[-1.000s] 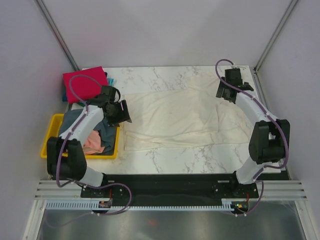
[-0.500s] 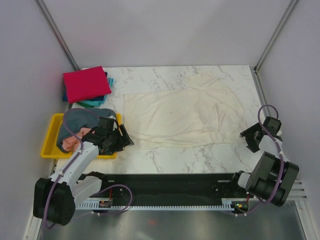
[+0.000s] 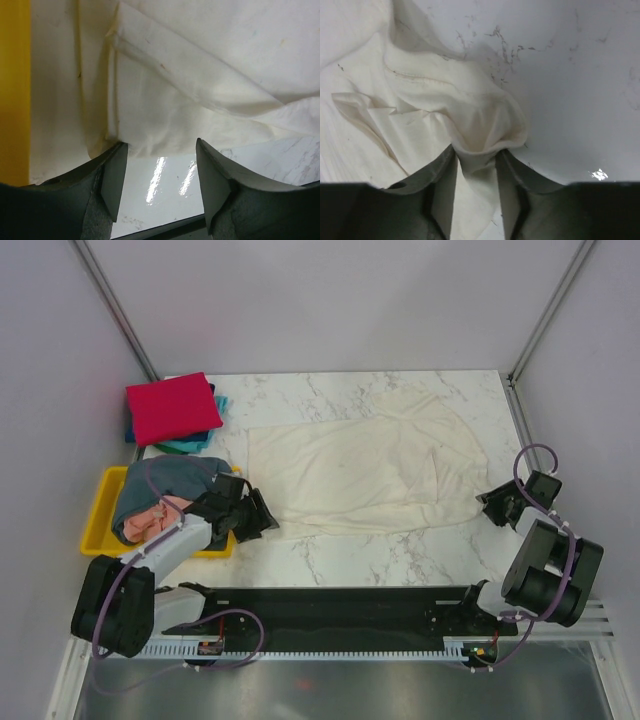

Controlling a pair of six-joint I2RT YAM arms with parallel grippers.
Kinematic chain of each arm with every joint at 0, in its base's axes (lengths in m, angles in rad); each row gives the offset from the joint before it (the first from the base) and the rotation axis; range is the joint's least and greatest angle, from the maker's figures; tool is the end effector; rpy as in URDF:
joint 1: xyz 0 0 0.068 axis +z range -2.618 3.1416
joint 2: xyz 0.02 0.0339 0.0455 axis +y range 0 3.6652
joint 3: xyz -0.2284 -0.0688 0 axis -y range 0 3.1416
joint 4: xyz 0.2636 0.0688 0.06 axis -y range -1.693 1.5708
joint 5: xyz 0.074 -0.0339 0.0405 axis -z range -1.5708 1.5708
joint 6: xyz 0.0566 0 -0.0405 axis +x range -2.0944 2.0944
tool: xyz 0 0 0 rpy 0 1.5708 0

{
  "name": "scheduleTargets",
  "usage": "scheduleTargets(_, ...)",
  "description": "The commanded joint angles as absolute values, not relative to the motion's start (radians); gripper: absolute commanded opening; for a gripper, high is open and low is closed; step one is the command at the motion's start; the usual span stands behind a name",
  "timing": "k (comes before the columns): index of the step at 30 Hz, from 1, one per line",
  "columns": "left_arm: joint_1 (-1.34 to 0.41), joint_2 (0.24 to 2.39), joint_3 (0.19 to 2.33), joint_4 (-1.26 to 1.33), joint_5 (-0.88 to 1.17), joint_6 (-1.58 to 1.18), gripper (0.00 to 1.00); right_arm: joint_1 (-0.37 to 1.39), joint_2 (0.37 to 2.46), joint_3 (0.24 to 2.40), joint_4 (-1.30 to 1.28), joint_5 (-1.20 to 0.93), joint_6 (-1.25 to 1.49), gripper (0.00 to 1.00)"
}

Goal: Fold and stack the t-shirts
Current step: Fold the tshirt

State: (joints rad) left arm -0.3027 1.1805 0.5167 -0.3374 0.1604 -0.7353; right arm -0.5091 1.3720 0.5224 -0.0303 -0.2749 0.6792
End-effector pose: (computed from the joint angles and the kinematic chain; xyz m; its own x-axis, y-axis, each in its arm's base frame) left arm 0.2338 -0.0825 0.1002 -0.8487 -0.4287 -0.3097 -0.2600 0.8482 -0.4615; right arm 0.2484 -0.1210 0.0800 -0.3238 0.8731 -0.3644 0.6702 0.4835 0.5631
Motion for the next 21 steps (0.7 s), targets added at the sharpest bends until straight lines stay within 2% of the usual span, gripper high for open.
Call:
scheduleTargets(1,-0.382,1.201,0.521,-0.388,0.042,-0.785,0.64,-0.508,1.394,0.491,-0.031,-0.256,0.693,0.4)
scheduleTargets(3,-0.478,1.172,0.56,-0.445,-0.032,-0.807,0.64,-0.508,1.381,0.497,-0.04,-0.227,0.684,0.31)
scheduleTargets(4,-0.501,1.164,0.572,-0.463,-0.099,-0.81,0.64,-0.511,1.376,0.503,-0.046,-0.209,0.68,0.18)
scheduleTargets(6,-0.537,1.147,0.595,-0.532,-0.15,-0.819,0.65,-0.531,1.359,0.508,-0.064,-0.161,0.675,0.09)
scheduleTargets(7,-0.543,1.144,0.61,-0.554,-0.185,-0.816,0.65,-0.56,1.355,0.509,-0.064,-0.161,0.68,0.01)
scheduleTargets(13,-0.561,1.085,0.542,-0.591,-0.203,-0.854,0.66,-0.571,1.359,0.515,-0.06,-0.186,0.686,0.0)
scheduleTargets(21,-0.595,1.107,0.505,-0.561,-0.229,-0.904,0.7,-0.571,1.362,0.509,-0.057,-0.187,0.678,0.0)
